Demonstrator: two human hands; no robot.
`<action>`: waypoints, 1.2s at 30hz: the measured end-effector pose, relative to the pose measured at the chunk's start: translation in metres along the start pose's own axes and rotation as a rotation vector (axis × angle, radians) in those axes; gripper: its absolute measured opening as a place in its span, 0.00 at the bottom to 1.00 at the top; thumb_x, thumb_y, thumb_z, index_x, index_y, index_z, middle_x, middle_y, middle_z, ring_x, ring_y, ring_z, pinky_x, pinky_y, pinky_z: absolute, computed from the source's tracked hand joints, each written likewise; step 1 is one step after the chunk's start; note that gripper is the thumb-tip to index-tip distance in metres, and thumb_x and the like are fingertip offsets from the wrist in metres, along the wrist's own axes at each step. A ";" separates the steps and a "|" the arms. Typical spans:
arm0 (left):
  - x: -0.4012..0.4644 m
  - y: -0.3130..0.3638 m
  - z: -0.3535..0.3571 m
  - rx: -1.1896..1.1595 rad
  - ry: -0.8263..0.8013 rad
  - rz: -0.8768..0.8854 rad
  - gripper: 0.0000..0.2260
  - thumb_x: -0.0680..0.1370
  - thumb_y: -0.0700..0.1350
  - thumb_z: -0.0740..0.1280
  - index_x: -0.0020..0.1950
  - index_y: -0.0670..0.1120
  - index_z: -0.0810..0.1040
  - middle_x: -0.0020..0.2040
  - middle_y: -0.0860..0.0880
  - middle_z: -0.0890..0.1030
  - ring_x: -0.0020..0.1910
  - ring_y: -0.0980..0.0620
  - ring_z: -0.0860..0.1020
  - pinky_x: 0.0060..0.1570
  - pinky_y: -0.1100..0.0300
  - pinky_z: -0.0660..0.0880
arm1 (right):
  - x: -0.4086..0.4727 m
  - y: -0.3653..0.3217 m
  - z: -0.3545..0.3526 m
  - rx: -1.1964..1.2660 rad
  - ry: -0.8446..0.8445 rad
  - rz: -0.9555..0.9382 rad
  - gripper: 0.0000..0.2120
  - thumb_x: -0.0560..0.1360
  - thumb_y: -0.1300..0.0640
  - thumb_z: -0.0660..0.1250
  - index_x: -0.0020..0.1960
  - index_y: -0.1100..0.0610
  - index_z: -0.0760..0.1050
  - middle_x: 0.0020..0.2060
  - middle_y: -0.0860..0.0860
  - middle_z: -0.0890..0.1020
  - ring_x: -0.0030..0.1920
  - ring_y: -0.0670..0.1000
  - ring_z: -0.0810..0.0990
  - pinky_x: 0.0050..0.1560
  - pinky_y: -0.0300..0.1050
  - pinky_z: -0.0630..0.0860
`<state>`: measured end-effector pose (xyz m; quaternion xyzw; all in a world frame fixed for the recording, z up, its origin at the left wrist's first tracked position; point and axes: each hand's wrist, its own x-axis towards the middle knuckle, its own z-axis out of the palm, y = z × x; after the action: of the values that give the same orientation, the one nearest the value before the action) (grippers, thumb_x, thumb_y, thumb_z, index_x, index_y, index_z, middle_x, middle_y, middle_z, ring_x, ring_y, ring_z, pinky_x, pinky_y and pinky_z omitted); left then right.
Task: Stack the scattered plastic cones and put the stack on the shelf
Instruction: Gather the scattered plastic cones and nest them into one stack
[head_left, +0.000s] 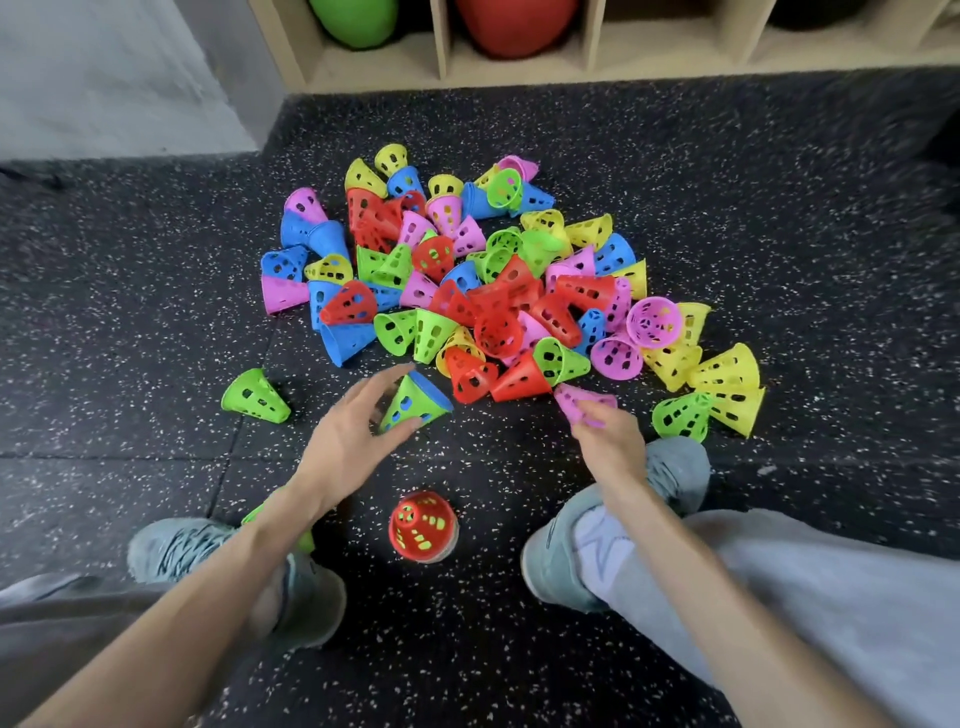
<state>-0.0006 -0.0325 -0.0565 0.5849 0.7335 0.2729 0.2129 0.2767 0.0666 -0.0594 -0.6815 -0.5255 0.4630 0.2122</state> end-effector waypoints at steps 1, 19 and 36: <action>0.004 0.004 -0.001 -0.011 0.010 -0.005 0.28 0.78 0.56 0.72 0.75 0.67 0.66 0.60 0.59 0.78 0.47 0.57 0.79 0.53 0.55 0.79 | -0.001 0.000 -0.002 0.011 0.017 -0.004 0.10 0.76 0.67 0.64 0.52 0.62 0.83 0.45 0.56 0.84 0.49 0.64 0.81 0.48 0.52 0.74; 0.009 0.073 0.041 -0.010 -0.113 0.072 0.29 0.78 0.55 0.71 0.74 0.71 0.63 0.56 0.55 0.79 0.42 0.61 0.73 0.51 0.57 0.76 | -0.002 -0.026 -0.024 0.267 -0.188 -0.425 0.13 0.76 0.65 0.70 0.55 0.49 0.82 0.43 0.47 0.87 0.46 0.43 0.85 0.52 0.42 0.80; -0.005 0.088 0.057 -0.026 -0.046 0.003 0.28 0.80 0.58 0.68 0.78 0.66 0.62 0.57 0.53 0.79 0.59 0.50 0.73 0.59 0.48 0.75 | -0.003 -0.020 -0.019 0.235 -0.407 -0.443 0.11 0.79 0.67 0.67 0.51 0.54 0.85 0.44 0.47 0.88 0.49 0.46 0.86 0.49 0.40 0.82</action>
<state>0.1022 -0.0141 -0.0426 0.5893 0.7240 0.2691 0.2369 0.2823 0.0749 -0.0339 -0.4150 -0.6357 0.5897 0.2756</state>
